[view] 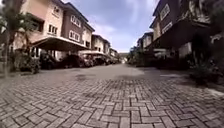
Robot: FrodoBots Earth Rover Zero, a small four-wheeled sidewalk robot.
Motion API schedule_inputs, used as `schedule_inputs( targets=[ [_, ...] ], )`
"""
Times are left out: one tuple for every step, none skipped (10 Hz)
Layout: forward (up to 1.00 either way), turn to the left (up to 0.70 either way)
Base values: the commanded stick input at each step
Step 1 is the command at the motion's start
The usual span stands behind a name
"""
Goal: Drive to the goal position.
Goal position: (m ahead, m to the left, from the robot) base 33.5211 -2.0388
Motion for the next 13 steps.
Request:
schedule_inputs(
  targets=[
    [0.69, 0.03],
    [0.69, 0.03],
    [0.69, 0.03],
    [0.69, 0.03],
    [0.69, 0.03],
    [0.69, 0.03],
    [0.69, 0.03],
    [0.69, 0.03],
    [0.69, 0.03],
    [0.69, 0.03],
    [0.69, 0.03],
    [0.69, 0.03],
    [0.69, 0.03]
  ],
)
